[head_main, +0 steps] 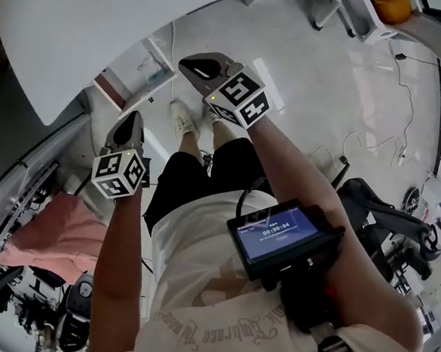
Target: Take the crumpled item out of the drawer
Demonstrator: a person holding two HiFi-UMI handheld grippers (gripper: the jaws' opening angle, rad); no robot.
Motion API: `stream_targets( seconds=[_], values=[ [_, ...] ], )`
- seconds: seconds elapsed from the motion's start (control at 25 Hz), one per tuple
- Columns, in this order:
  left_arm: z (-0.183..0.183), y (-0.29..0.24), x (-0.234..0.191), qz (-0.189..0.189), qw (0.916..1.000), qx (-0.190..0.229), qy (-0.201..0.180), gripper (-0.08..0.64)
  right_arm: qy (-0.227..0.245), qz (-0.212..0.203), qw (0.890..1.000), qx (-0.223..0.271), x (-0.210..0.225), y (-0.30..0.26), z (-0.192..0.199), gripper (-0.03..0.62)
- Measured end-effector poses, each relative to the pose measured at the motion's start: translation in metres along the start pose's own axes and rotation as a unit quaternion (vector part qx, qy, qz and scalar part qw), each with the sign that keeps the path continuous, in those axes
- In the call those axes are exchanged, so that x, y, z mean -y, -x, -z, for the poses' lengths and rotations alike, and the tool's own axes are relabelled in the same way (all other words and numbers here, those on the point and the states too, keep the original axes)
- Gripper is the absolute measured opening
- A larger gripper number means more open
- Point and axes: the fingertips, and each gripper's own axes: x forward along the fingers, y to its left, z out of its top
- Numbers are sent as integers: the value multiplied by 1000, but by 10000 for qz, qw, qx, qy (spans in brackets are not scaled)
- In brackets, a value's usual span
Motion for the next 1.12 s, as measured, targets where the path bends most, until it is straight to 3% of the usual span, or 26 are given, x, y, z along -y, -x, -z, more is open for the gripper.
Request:
stream_targets(
  seconds=[0.48,0.68,1.12],
  values=[
    [3,-64,-14,-12,9992,-400,-88,3,-479,375,9980,165,38,-5,31,9],
    [34,-106,-48,-86,9970,-712,-283,3,-588,497,9966,278,58,-29,60,8],
    [93,-159,-95,-94,9908,-1227,-559,3,-788,351,9957,345,57,-75,115,9]
  ],
)
